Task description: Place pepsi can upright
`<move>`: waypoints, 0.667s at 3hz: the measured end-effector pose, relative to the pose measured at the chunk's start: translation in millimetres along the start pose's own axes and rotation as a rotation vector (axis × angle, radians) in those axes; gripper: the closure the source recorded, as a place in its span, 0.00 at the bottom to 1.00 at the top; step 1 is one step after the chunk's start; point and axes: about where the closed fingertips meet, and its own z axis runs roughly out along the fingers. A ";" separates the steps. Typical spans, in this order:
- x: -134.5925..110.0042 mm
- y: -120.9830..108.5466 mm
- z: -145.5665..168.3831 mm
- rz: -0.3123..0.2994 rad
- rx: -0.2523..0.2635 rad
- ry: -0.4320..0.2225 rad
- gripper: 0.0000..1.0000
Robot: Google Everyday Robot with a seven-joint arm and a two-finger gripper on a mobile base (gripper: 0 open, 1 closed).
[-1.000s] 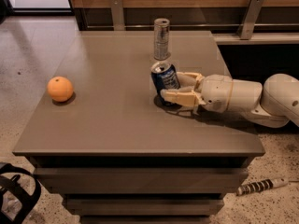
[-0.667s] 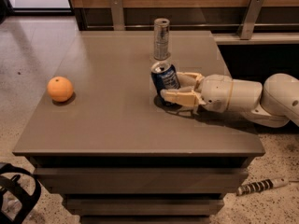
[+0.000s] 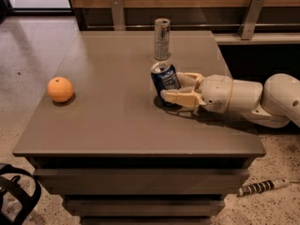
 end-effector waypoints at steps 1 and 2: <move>-0.1 0.0 0.1 0.000 0.000 0.000 0.35; -0.8 1.3 2.3 -0.001 -0.005 -0.001 0.11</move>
Offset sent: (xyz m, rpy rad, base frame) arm 0.0000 0.0001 0.0000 0.0000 0.0000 0.0002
